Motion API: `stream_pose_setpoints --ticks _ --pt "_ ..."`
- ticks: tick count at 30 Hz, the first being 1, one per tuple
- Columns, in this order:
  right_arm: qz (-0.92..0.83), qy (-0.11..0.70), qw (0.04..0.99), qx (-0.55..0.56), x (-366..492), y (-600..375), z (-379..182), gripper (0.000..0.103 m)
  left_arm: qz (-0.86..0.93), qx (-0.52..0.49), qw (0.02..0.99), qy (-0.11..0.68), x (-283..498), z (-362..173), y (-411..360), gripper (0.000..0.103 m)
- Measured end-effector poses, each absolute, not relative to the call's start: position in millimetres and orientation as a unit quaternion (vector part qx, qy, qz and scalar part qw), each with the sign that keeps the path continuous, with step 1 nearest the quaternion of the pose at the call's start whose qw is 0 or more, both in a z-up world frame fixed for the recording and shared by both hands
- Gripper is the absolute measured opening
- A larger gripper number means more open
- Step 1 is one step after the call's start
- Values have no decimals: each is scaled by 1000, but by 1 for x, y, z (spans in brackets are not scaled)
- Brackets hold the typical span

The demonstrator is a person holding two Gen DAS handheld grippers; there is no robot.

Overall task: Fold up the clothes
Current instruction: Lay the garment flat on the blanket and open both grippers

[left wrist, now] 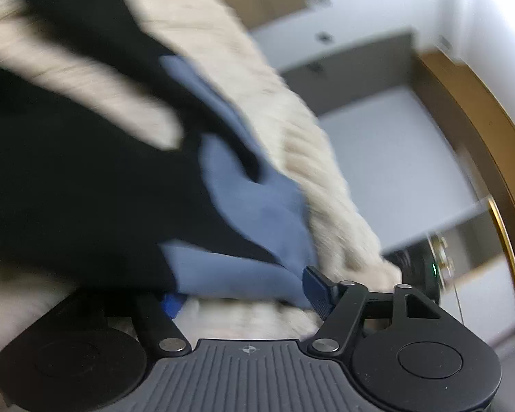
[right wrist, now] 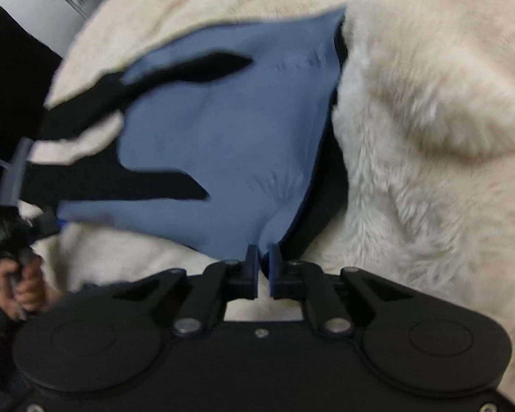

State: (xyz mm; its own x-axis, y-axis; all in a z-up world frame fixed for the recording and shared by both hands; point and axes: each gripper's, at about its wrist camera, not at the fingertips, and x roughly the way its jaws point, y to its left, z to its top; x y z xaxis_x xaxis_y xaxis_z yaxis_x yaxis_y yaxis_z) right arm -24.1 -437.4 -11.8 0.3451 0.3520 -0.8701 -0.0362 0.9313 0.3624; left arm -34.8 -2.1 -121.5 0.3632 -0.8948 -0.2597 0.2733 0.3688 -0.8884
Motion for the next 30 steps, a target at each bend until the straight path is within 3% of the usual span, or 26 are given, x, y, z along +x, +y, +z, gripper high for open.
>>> stream_pose_setpoints --ticks 4,7,11,13,14,18,21,25,30 --pt "102 520 833 156 -31 -462 19 4 -474 -417 681 372 -35 -96 1 47" --pt "39 533 842 73 -37 -464 27 3 -485 -419 669 377 -38 -92 1 47" --pt "15 521 853 -5 -53 -450 37 15 -482 -395 667 408 -45 -105 6 64" --pt "51 499 865 -6 -66 -437 44 40 -470 -371 679 425 -47 -112 8 79" --pt "66 494 867 -4 -71 -430 46 53 -443 -360 695 437 -54 -115 19 79" --pt "106 455 881 -75 -86 -401 43 54 -391 -317 739 448 -56 -117 34 79" --pt "137 429 871 -197 -94 -371 28 54 -384 -270 767 437 -58 -110 36 82" --pt "194 463 820 -275 -86 -351 8 53 -382 -232 779 439 -66 -103 55 84" --pt "219 494 770 -340 -64 -344 -18 52 -355 -256 766 471 -63 -133 71 84"
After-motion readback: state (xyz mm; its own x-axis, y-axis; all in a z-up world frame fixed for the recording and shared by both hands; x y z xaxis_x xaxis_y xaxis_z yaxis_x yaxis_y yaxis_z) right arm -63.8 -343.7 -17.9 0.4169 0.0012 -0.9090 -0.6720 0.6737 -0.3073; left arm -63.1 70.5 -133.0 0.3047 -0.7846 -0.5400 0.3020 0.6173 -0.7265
